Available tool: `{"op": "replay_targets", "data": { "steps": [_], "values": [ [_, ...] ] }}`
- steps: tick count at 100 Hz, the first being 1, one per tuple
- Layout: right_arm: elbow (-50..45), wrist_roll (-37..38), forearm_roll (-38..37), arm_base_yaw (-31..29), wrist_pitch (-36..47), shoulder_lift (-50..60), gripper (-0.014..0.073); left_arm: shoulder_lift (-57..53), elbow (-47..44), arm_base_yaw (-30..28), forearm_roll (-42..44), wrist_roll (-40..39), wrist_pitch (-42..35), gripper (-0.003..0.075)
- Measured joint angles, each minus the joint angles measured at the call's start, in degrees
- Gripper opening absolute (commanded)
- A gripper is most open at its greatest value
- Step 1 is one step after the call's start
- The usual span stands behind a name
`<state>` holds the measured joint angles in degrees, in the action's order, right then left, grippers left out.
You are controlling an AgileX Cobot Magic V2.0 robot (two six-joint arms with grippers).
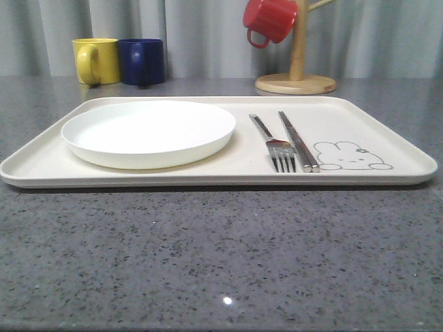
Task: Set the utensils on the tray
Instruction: 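Carry the spoon with the right gripper and lower it beside the chopsticks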
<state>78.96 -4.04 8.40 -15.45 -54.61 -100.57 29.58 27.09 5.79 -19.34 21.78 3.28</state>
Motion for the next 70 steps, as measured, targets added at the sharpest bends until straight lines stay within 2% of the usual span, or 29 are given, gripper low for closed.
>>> {"op": "replay_targets", "data": {
  "steps": [15,34,52,70],
  "values": [
    [0.0,1.0,0.6,3.5,-0.5,5.1,-0.0004,0.0,0.0,0.0,0.0,0.0,0.0,-0.0018],
    [0.0,6.7,0.9,12.7,-1.6,10.5,-0.0004,0.0,0.0,0.0,0.0,0.0,0.0,-0.0018],
    [0.0,13.4,0.8,22.2,-0.8,10.6,-0.0004,0.0,0.0,0.0,0.0,0.0,0.0,-0.0018],
    [0.0,20.8,-2.7,29.9,2.6,8.2,-0.0004,0.0,0.0,0.0,0.0,0.0,0.0,-0.0018]
  ]
}}
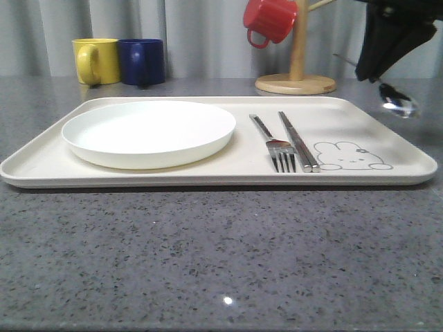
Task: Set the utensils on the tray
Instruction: 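Carry the spoon with the right gripper and lower it beside the chopsticks, then open the right gripper and lift it away from the spoon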
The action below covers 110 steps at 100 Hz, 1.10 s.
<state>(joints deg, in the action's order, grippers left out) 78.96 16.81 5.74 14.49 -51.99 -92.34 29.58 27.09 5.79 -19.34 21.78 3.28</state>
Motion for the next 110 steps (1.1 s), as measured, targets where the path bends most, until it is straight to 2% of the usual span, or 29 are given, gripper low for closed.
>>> {"op": "replay_targets", "data": {
  "steps": [13,32,41,58,67,94,110],
  "values": [
    [0.0,3.4,-1.9,3.0,1.0,-2.8,-0.0004,0.0,0.0,0.0,0.0,0.0,0.0,-0.0018],
    [0.0,4.6,-2.2,4.1,1.5,-6.9,0.0018,0.0,0.0,0.0,0.0,0.0,0.0,-0.0018],
    [0.0,5.1,-2.4,4.1,1.6,-8.2,0.0098,0.0,0.0,0.0,0.0,0.0,0.0,-0.0018],
    [0.0,5.2,-2.4,4.1,1.9,-8.7,0.0335,0.0,0.0,0.0,0.0,0.0,0.0,-0.0018],
    [0.0,5.3,-2.4,4.1,2.1,-8.7,0.0398,0.0,0.0,0.0,0.0,0.0,0.0,-0.0018],
    [0.0,5.2,-5.7,4.0,2.2,-3.5,0.0401,0.0,0.0,0.0,0.0,0.0,0.0,-0.0018],
    [0.0,2.1,-6.6,1.5,1.6,2.7,0.0401,0.0,0.0,0.0,0.0,0.0,0.0,-0.0018]
  ]
}}
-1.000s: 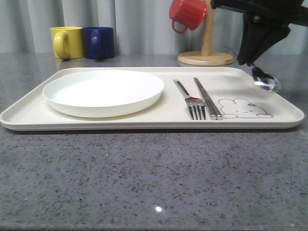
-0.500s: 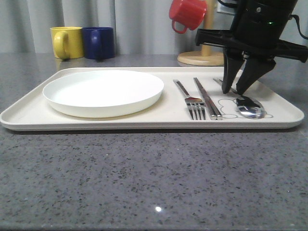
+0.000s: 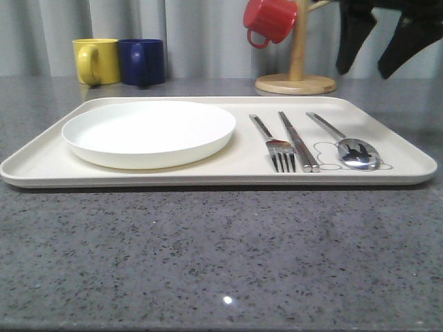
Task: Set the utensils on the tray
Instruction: 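Open the right gripper and lift it away from the spoon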
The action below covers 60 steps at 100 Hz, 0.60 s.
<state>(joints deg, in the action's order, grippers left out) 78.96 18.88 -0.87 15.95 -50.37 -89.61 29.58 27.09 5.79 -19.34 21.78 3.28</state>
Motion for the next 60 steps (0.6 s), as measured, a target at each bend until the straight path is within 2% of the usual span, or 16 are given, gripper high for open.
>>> {"op": "replay_targets", "data": {
  "steps": [25,38,60],
  "values": [
    [-4.8,-4.0,-0.3,-7.2,0.5,10.6,0.0401,0.0,0.0,0.0,0.0,0.0,-0.1,-0.0018],
    [-12.0,-4.6,-0.4,-9.5,3.8,17.8,0.0401,0.0,0.0,0.0,0.0,0.0,-0.1,-0.0018],
    [-26.2,-5.0,-1.0,-9.9,13.0,32.6,0.0401,0.0,0.0,0.0,0.0,0.0,-0.1,-0.0018]
  ]
}}
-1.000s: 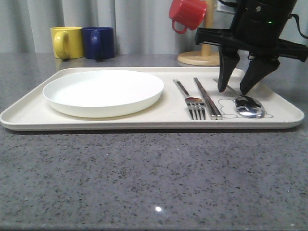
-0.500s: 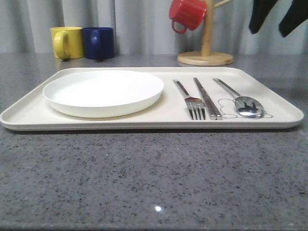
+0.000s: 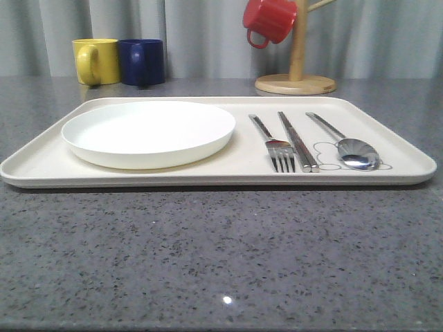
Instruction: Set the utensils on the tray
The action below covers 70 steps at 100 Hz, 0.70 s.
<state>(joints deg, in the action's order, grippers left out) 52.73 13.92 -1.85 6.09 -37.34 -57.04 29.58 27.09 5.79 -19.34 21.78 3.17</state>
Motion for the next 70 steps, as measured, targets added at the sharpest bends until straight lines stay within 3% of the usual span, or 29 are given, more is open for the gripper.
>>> {"op": "replay_targets", "data": {
  "steps": [49,63,70],
  "values": [
    [-24.8,0.0,-0.2,0.0,11.3,32.0,0.0398,0.0,0.0,0.0,0.0,0.0,0.0,-0.0018],
    [-29.2,0.0,-0.2,0.0,13.6,38.8,0.0324,0.0,0.0,0.0,0.0,0.0,0.0,-0.0018],
    [-29.9,0.0,-0.2,0.0,14.2,41.1,0.0234,0.0,0.0,0.0,0.0,0.0,0.0,-0.0018]
  ]
}}
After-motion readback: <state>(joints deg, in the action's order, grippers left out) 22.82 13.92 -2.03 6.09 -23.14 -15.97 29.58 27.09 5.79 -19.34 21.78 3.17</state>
